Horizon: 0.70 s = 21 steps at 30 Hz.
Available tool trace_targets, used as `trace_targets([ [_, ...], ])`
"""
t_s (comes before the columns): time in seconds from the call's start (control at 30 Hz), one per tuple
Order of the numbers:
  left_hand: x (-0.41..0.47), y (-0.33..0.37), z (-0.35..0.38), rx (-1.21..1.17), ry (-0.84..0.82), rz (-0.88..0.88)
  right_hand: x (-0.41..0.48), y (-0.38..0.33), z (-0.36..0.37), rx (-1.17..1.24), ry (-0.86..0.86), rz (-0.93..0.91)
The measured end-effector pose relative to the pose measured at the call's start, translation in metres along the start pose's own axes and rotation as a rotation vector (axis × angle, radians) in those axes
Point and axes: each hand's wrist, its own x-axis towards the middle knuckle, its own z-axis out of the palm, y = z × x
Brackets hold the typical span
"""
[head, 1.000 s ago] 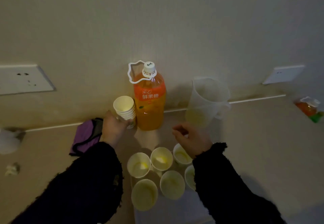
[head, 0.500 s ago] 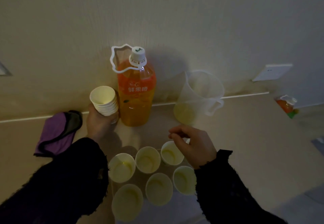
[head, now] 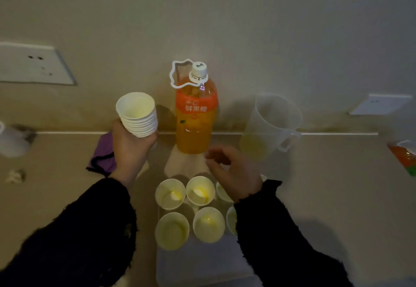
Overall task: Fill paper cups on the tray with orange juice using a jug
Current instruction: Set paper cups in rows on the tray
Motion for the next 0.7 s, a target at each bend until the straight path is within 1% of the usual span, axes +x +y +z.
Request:
trace_targets([
  [0.1,-0.027,0.034,-0.023,0.014,-0.021,0.058,0.0,-0.021,0.002,0.086,-0.005,-0.062],
  [0.23,-0.088,0.073,-0.05,0.059,-0.066,0.062,-0.005,-0.054,-0.002,0.186,-0.053,-0.259],
  [0.33,-0.131,0.089,-0.064,0.106,-0.1,0.064,-0.017,-0.066,-0.004,0.215,-0.105,-0.408],
  [0.4,-0.153,0.093,-0.069,0.144,-0.131,0.052,-0.027,-0.068,-0.006,0.239,-0.191,-0.433],
  [0.47,-0.174,0.095,-0.073,0.169,-0.133,0.017,-0.038,-0.063,-0.006,0.246,-0.236,-0.455],
  [0.53,-0.188,0.094,-0.076,0.164,-0.146,0.012,-0.046,-0.055,-0.005,0.211,-0.222,-0.496],
  [0.7,-0.209,0.091,-0.077,0.116,-0.253,0.027,-0.065,-0.039,0.002,0.176,-0.185,-0.452],
])
